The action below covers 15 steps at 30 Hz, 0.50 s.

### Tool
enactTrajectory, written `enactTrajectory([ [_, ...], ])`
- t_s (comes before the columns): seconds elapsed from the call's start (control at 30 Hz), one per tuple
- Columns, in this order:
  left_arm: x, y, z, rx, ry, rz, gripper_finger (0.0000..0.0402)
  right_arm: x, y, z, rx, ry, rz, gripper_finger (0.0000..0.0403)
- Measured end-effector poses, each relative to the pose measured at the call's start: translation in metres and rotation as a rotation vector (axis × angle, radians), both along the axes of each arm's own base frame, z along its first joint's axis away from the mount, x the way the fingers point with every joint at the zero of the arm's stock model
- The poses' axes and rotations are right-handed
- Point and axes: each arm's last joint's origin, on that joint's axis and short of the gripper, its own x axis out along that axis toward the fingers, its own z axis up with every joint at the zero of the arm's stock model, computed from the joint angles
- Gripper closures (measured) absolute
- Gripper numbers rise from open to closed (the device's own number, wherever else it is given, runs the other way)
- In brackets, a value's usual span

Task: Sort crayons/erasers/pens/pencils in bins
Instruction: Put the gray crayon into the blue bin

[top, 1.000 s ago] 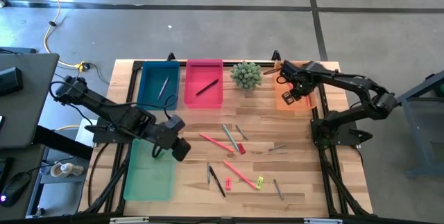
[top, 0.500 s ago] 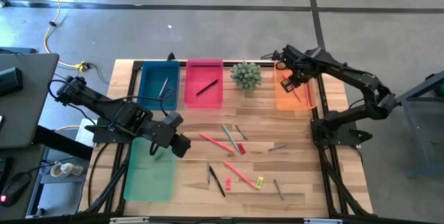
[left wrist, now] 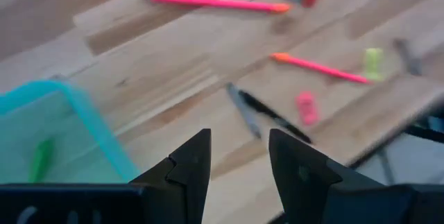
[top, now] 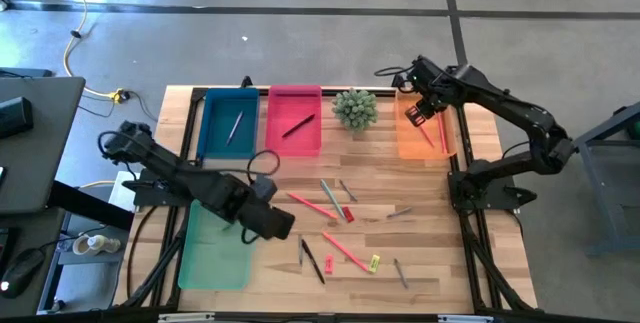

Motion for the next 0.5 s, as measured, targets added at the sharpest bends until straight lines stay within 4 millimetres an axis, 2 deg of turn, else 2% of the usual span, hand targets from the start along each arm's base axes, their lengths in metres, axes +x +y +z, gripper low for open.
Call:
enactTrajectory([
  [0.2,0.014,-0.012,-0.029,0.006,0.082,0.106,0.0268,0.000,0.000,0.001,-0.009,-0.011,0.000,0.0279],
  [0.5,0.032,-0.024,-0.065,0.021,0.152,0.145,0.0268,0.000,0.000,0.001,-0.004,-0.015,0.005,0.0279],
])
